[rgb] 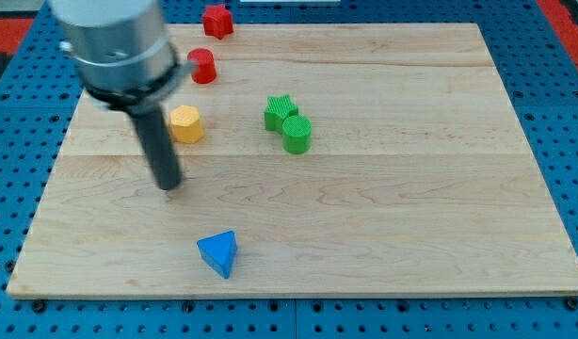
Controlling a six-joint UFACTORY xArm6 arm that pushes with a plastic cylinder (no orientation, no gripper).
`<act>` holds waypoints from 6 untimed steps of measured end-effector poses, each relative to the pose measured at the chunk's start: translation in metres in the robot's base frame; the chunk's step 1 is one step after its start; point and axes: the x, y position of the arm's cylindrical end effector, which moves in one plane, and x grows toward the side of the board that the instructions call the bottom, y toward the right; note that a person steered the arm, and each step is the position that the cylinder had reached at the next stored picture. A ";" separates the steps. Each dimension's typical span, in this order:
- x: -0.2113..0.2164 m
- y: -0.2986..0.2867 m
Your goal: Slide the triangle towards the green blocks
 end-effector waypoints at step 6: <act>0.123 0.151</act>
